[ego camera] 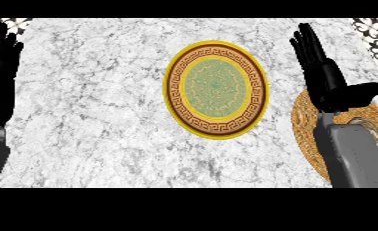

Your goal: Pick the lemon from the placemat and place it in the plate

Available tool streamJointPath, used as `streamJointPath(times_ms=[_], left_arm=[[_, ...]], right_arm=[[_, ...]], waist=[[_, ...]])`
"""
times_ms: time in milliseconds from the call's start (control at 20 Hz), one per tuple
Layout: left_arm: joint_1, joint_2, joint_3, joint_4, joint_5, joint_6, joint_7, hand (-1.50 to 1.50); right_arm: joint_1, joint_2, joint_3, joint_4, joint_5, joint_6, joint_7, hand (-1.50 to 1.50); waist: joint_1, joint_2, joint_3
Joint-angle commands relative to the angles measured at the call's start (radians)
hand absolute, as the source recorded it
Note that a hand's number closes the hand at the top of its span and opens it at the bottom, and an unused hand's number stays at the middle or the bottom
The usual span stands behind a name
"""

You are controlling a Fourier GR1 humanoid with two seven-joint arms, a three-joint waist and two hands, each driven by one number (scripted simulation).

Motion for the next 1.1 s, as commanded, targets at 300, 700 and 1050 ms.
streamJointPath(times_ms=[300, 700, 1050], left_arm=[[0.173, -0.182, -0.184, 0.091, 0.085, -0.086, 0.068, 0.0], [0.178, -0.291, -0.265, 0.169, 0.11, -0.167, 0.026, 0.0], [0.186, -0.321, -0.282, 0.19, 0.087, -0.172, 0.003, 0.0]], right_arm=[[-0.128, -0.47, -0.044, -0.045, 0.089, 0.379, -0.081, 1.5], [-0.019, -0.515, -0.322, 0.503, -0.154, 0.695, -0.539, -1.5], [-0.025, -0.684, -0.201, 0.545, 0.059, 0.745, -0.675, -1.5]], waist=[[-0.042, 0.035, -0.018], [0.012, 0.03, 0.011], [0.021, 0.027, 0.01]])
